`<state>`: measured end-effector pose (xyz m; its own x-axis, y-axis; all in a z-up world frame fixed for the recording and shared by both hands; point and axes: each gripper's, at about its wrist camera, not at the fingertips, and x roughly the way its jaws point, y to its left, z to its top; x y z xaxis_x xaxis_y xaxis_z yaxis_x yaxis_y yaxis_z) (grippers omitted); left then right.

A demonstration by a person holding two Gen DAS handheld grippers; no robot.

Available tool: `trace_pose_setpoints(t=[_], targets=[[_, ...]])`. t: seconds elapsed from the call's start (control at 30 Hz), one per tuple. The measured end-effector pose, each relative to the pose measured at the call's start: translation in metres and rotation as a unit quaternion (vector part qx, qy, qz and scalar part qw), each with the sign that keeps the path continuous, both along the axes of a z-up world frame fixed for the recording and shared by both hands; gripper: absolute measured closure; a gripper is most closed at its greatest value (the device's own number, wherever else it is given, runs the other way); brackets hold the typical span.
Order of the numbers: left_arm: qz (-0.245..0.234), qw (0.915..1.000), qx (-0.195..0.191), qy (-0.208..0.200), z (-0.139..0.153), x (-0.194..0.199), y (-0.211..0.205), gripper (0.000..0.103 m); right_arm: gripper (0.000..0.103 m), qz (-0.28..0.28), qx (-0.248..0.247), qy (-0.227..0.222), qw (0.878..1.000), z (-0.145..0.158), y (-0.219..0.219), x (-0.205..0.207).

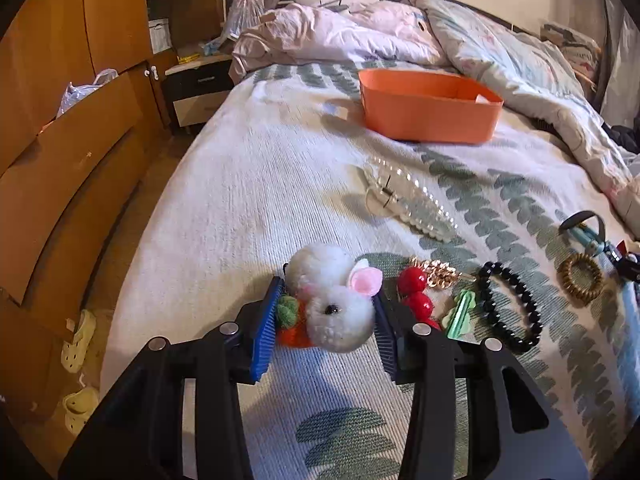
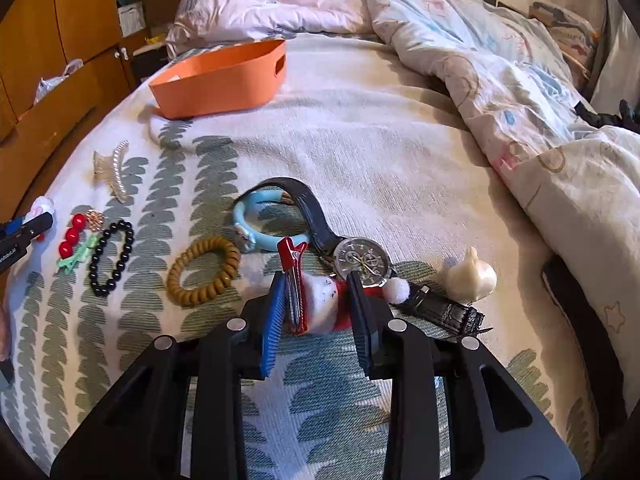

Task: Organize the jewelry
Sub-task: 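Close and lift the left tool on the bunny clip while the right tool lifts the Santa-hat clip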

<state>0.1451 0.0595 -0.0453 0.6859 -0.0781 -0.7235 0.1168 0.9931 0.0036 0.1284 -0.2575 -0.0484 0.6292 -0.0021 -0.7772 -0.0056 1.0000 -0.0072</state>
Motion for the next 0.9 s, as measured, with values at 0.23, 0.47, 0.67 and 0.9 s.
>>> trace_pose_setpoints(t=[0.23, 0.47, 0.67, 0.9], targets=[[0.005, 0.9993, -0.006, -0.037, 0.027, -0.02, 0.0, 0.06, 0.073, 0.009, 0.016, -0.021, 1.0, 0.016, 0.002, -0.012], [-0.003, 0.9977, -0.012, -0.066, 0.05, -0.046, -0.004, 0.06, 0.074, 0.025, 0.05, -0.043, 0.997, 0.04, 0.005, -0.039], [-0.005, 0.9978, -0.001, -0.066, 0.051, -0.076, -0.009, 0.06, 0.073, 0.032, 0.075, -0.062, 0.995, 0.064, 0.015, -0.094], [-0.006, 0.9981, 0.007, -0.061, 0.055, -0.121, -0.004, 0.06, 0.073, 0.035, 0.106, -0.063, 0.992, 0.064, 0.03, -0.168]])
